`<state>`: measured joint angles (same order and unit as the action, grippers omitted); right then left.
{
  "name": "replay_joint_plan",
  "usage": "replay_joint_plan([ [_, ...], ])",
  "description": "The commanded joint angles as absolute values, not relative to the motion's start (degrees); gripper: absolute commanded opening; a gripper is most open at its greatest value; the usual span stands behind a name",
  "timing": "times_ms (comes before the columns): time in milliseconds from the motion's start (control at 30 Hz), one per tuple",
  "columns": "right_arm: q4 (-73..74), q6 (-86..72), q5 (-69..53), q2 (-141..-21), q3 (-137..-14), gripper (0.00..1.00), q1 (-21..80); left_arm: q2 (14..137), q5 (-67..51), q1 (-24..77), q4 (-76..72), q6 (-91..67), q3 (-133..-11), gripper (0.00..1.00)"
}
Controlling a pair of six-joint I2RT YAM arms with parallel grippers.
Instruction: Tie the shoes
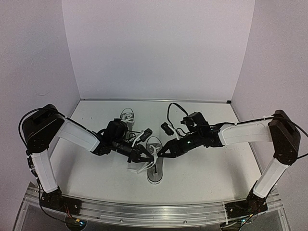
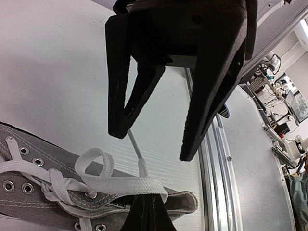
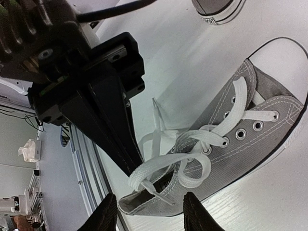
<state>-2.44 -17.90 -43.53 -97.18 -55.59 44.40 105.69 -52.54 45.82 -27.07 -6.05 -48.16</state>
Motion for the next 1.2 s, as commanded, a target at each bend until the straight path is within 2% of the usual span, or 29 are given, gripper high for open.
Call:
replay_joint_plan([
  [0, -6.0, -19.4, -45.8, -98.6, -56.7, 0.38, 44.6, 104.2, -52.5, 45.9, -29.7, -6.2, -47.5, 0.0],
  [333, -6.2, -19.8, -46.4, -100.2, -57.4, 0.28, 44.6, 103.7, -52.0, 45.9, -30.0, -6.2, -47.2, 0.0],
  [400, -6.3, -19.9, -46.6, -100.3, -57.4, 0.21, 44.6, 103.7, -51.9, 45.9, -30.0, -6.2, -47.3, 0.0],
  [533, -6.5, -20.0, -46.8, -100.2, -57.6, 0.0, 44.6, 103.8, -51.8, 45.9, -29.7, -6.2, -47.3, 0.0],
  [633, -6.6, -19.9, -46.9, -99.8, -57.7, 0.0, 44.6, 103.6, -51.5, 45.9, -28.7, -5.8, -47.4, 0.01],
  [767, -6.5, -19.9, -46.1, -99.0, -57.3, 0.0, 44.6, 101.3, -48.5, 45.8, -23.3, -4.2, -47.6, 0.2],
  [933, -6.3, -21.2, -44.6, -98.4, -56.8, 0.0, 44.7, 92.8, -39.5, 44.1, -5.3, -0.1, -49.7, 0.44],
  [1067, -6.1, -22.0, -43.5, -98.7, -56.9, 0.0, 44.6, 85.2, -32.4, 43.3, 2.6, 3.8, -48.2, 0.58],
  [1167, -6.1, -21.7, -44.7, -99.0, -57.1, 0.0, 44.6, 82.4, -26.8, 43.3, 13.1, 8.6, -49.0, 0.61],
])
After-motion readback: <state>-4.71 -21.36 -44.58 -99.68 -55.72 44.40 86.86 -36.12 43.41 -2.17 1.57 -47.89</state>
